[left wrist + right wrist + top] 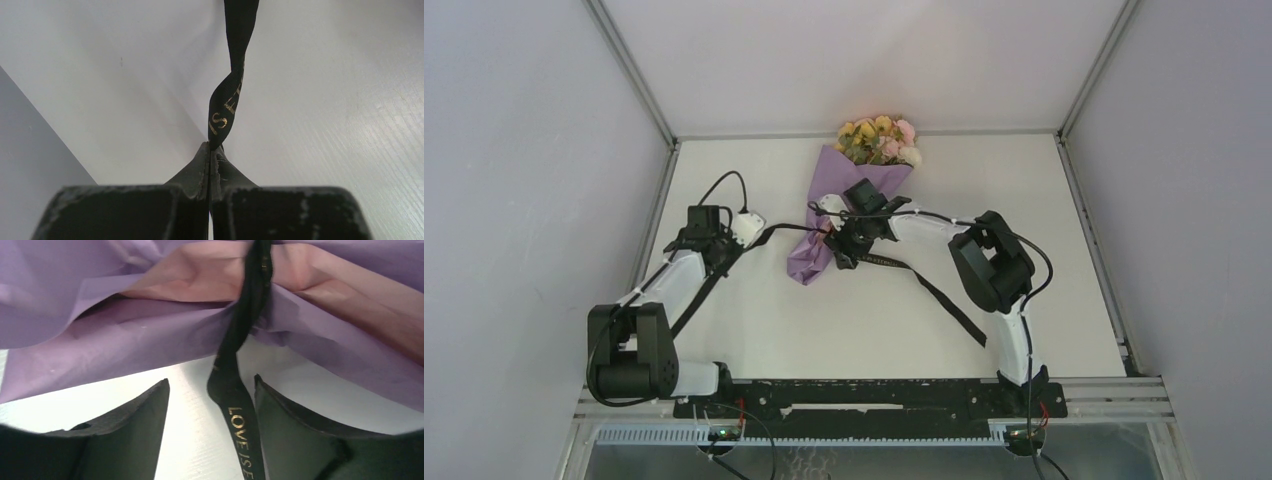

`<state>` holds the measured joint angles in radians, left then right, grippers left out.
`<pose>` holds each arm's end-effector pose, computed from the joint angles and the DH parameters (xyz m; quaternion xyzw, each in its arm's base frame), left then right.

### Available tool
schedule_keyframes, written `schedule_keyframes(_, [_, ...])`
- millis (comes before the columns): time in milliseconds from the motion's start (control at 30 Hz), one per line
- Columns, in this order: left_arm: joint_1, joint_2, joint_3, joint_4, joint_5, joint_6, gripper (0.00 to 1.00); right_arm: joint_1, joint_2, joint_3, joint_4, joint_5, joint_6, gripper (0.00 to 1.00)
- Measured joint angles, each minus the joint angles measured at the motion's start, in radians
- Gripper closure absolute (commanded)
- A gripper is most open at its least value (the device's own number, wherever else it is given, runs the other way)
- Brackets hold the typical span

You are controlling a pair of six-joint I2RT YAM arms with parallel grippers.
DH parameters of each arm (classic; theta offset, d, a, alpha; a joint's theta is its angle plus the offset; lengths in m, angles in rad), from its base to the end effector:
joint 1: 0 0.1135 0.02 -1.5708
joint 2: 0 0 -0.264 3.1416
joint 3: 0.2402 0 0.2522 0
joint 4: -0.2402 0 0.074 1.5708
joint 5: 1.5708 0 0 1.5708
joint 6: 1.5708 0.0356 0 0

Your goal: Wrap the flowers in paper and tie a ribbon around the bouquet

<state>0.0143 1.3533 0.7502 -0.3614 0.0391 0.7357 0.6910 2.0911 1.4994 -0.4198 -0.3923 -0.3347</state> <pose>0.2612 0.0023 0.1917 0.3422 0.8908 0.0920 0.2846 0.3341 0.2939 0.1651 -0.5094 0.7950 0.2323 0.2332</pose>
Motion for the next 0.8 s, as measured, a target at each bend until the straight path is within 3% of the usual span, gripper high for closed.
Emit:
schedule_keyframes(67, [0.000,0.000,0.000,-0.003,0.003,-0.004,1.00,-0.002,0.003,0.000,0.008,0.011,0.003,0.55])
schedule_keyframes(167, [0.000,0.000,0.000,-0.008,0.016,-0.008,1.00,-0.003,0.005,-0.004,0.035,0.022,0.022,0.98])
schedule_keyframes(300, [0.000,-0.001,0.008,-0.029,0.028,-0.030,1.00,-0.016,0.002,-0.040,0.090,0.062,0.079,1.00])
schedule_keyframes(500, [0.014,0.001,0.032,0.018,-0.046,-0.038,1.00,-0.142,-0.188,-0.351,0.235,0.043,0.260,1.00])
schedule_keyframes(667, [0.008,0.019,0.015,0.059,-0.070,-0.029,1.00,-0.360,-0.412,-0.650,0.389,-0.117,0.488,1.00])
schedule_keyframes(800, [0.000,0.008,-0.055,0.075,-0.074,-0.010,1.00,-0.405,-0.450,-0.754,0.438,-0.200,0.580,1.00])
